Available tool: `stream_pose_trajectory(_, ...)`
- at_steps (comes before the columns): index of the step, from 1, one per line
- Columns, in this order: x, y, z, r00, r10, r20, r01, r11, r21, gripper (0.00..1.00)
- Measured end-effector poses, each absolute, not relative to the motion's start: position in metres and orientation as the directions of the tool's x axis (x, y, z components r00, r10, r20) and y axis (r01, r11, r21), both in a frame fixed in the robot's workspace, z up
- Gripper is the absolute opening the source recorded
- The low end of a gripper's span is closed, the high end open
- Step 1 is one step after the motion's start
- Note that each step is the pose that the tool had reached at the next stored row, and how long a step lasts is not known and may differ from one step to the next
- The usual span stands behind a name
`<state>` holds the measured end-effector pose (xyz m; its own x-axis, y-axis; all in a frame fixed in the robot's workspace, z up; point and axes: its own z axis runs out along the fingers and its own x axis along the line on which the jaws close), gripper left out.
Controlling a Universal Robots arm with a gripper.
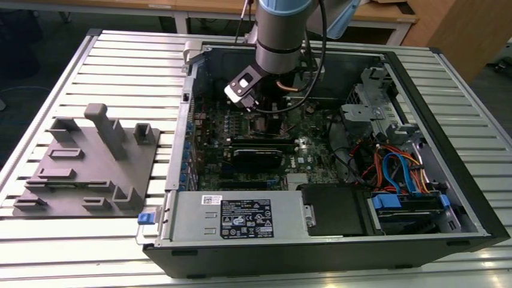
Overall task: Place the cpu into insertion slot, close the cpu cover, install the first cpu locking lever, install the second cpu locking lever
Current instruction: 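Place the cpu into insertion slot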
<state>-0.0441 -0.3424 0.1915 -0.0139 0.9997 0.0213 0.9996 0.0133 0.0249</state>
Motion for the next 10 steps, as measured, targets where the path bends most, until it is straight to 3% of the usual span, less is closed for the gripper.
stream_pose_trajectory(10,-0.0441,-0.3418,0.1935,-0.014,1.0,0.027,1.0,0.013,0.025,0.67)
